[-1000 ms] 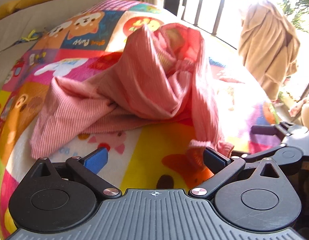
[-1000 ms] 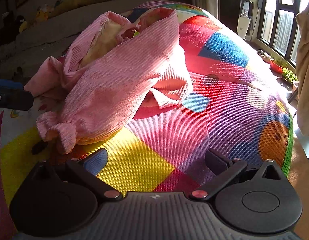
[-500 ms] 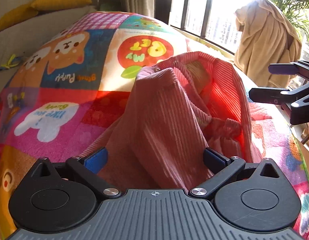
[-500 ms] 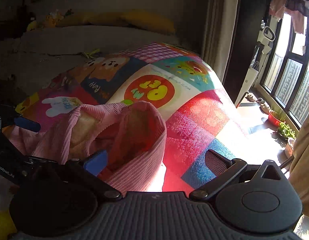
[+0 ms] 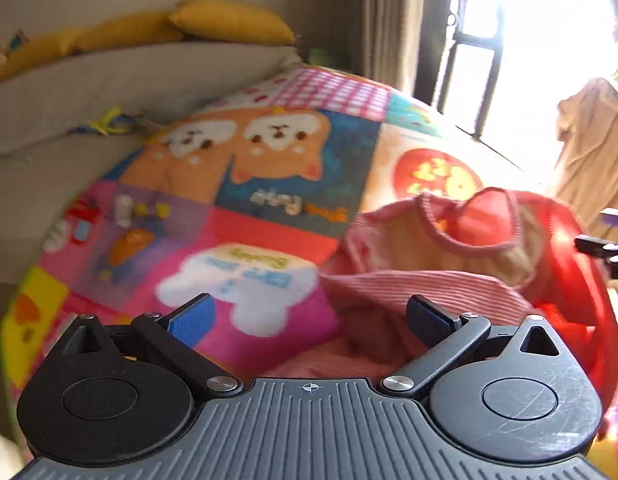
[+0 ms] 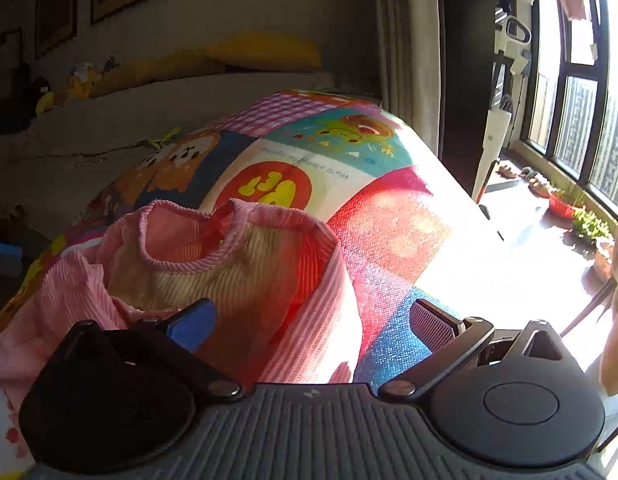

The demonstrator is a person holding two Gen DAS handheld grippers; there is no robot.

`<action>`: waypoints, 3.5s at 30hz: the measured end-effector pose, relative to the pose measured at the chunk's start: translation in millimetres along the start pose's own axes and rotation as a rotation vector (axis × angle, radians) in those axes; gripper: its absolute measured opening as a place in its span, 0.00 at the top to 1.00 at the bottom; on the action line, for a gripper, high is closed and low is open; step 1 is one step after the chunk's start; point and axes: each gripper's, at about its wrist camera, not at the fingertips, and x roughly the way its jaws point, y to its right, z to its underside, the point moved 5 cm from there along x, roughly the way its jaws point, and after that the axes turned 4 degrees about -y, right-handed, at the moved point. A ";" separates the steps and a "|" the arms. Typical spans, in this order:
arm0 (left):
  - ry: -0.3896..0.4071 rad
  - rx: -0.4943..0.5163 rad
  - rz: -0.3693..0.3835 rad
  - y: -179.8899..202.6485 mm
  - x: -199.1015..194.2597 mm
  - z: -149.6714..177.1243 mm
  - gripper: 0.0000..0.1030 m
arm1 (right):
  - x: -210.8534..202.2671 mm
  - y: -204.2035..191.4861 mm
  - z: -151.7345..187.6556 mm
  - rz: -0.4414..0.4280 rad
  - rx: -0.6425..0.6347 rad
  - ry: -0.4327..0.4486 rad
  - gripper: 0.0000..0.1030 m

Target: Fold clothes

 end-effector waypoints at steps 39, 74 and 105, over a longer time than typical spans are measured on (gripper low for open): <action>-0.026 0.135 -0.247 63.8 10.9 33.8 0.00 | -84.9 -53.0 42.7 0.751 -0.869 0.146 0.00; 0.154 0.036 -0.345 -3.0 -77.4 14.2 0.00 | -130.1 -8.1 65.3 0.402 -0.307 0.062 0.00; -0.005 -0.085 0.155 29.9 6.6 23.7 0.00 | 22.4 -35.7 44.0 0.422 -0.666 -0.241 0.00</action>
